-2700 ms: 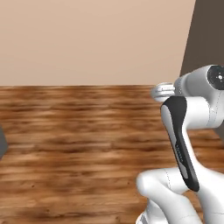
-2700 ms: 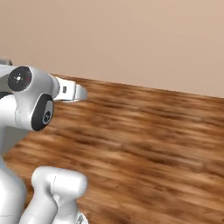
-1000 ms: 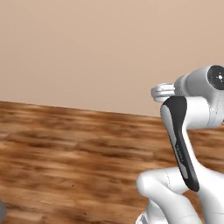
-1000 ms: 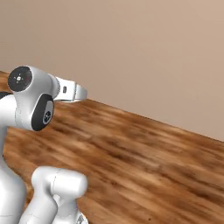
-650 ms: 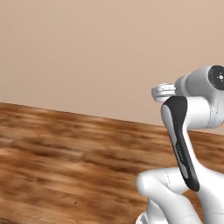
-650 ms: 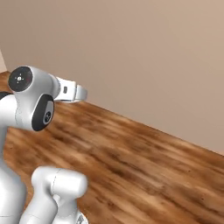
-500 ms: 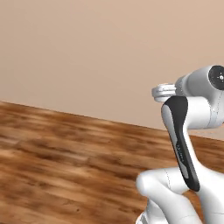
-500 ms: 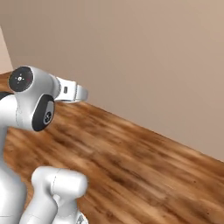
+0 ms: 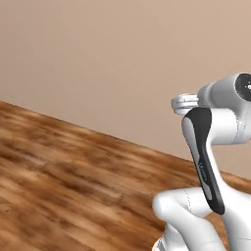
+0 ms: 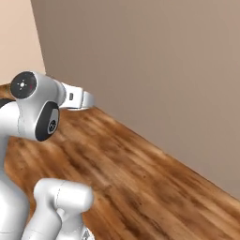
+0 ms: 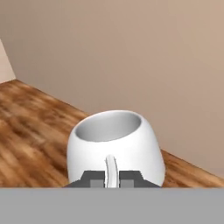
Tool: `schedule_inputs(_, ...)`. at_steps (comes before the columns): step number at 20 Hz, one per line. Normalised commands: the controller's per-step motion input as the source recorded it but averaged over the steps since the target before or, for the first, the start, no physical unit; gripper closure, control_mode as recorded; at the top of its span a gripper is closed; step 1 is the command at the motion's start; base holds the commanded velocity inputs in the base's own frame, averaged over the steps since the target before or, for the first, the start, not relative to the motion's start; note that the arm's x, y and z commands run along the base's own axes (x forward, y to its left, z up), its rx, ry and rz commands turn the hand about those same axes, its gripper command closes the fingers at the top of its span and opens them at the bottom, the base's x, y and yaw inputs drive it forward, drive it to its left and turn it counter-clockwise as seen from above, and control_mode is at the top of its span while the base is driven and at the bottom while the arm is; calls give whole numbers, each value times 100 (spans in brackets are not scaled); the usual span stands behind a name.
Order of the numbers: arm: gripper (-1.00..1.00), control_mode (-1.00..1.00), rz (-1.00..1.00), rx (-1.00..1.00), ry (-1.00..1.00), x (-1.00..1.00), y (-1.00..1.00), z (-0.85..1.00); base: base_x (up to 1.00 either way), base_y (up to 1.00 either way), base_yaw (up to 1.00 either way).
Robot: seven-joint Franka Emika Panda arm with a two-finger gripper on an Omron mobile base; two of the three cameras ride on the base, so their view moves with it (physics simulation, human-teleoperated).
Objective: There is a tray on the dining counter. Grab the cup, mug, and pitcher and place them on the tray. The pitcher may be placed next to the tray if it cannot fit the tray.
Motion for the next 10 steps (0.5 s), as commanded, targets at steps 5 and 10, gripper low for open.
schedule_inputs(5, 100, 100, 0, 0, 0, 0, 0, 0, 100, 0, 46)
schedule_inputs(10, 100, 100, 0, 0, 0, 0, 0, 0, 100, 0, 53)
